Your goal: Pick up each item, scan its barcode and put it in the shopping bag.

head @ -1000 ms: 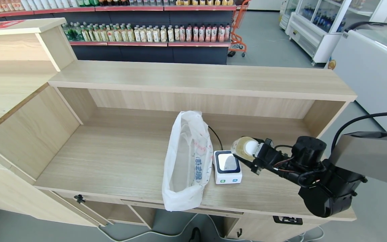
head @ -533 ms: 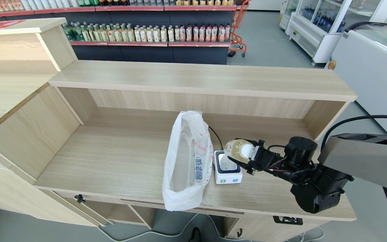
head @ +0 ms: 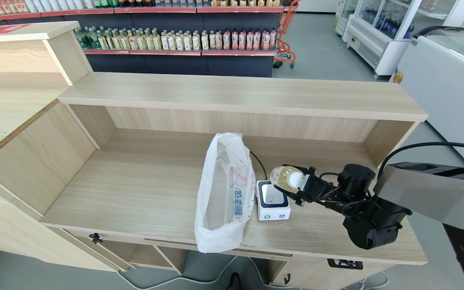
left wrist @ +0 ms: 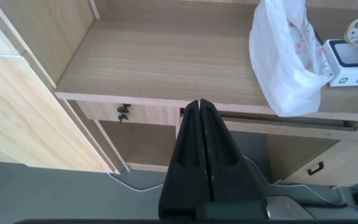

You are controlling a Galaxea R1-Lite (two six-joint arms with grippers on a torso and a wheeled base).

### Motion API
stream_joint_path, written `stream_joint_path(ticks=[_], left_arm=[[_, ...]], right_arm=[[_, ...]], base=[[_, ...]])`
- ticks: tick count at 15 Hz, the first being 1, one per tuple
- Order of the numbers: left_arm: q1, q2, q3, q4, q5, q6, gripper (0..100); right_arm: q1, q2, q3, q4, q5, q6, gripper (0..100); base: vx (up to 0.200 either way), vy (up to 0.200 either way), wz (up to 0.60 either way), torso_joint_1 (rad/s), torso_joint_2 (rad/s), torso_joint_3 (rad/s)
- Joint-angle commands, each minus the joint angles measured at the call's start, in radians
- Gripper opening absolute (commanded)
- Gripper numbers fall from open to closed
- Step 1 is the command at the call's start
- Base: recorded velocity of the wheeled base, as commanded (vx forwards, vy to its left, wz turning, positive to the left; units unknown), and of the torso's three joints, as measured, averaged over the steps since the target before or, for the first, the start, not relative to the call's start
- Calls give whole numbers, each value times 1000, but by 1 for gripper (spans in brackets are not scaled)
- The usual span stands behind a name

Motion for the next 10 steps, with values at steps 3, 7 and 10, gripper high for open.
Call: stream_joint_path(ticks=[3,7,10], left_arm=[[0,0,0,0,0,0,0],[0,0,0,-1,0,0,0],[0,0,0,0,0,0,0]], right_arm=[[0,48,-39,0,13,4,0],[3,63,-59,0,27,8,0],[6,48,-57,0,27,28,0]], base=[[0,0,0,0,0,0],[0,0,0,0,0,0],[0,0,0,0,0,0]])
